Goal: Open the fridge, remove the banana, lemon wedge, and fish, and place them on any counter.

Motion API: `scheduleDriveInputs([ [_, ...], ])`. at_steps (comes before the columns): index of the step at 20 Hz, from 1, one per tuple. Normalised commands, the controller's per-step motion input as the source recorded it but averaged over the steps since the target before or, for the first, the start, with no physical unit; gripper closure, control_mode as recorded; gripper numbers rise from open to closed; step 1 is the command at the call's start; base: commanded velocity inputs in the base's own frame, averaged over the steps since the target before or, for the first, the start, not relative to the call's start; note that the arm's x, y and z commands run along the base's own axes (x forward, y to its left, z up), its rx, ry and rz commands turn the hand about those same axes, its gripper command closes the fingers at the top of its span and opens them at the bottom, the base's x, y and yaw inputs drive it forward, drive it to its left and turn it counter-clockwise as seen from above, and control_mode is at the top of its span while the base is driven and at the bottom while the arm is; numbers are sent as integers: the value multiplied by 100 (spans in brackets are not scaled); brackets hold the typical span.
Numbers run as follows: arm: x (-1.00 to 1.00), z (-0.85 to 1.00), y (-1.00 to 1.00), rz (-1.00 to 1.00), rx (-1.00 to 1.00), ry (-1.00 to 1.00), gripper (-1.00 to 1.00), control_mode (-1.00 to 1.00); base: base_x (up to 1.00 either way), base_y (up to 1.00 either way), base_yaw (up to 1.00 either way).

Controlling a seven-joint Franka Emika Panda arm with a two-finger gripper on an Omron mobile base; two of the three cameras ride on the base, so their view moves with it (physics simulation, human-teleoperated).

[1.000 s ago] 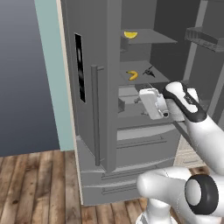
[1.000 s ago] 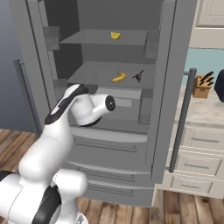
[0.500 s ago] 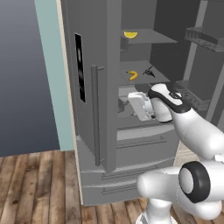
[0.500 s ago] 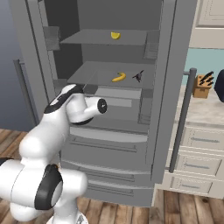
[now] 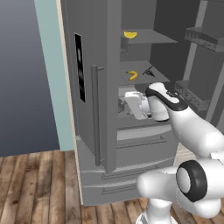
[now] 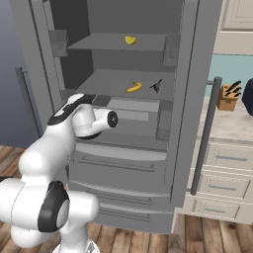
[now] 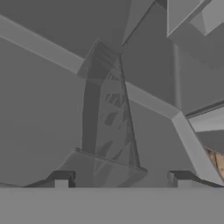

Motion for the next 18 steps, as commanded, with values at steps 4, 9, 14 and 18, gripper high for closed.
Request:
scheduleDriveInputs([
  [4,5,-15,78,5,0,0,-100,-100,0,0,0],
  [9,30,-26,100,15,0,0,-100,-100,0,0,0],
  [14,49,-27,100,17,-4,0,-100,-100,0,0,0],
  [18,35,-29,100,15,-13,0,-100,-100,0,0,0],
])
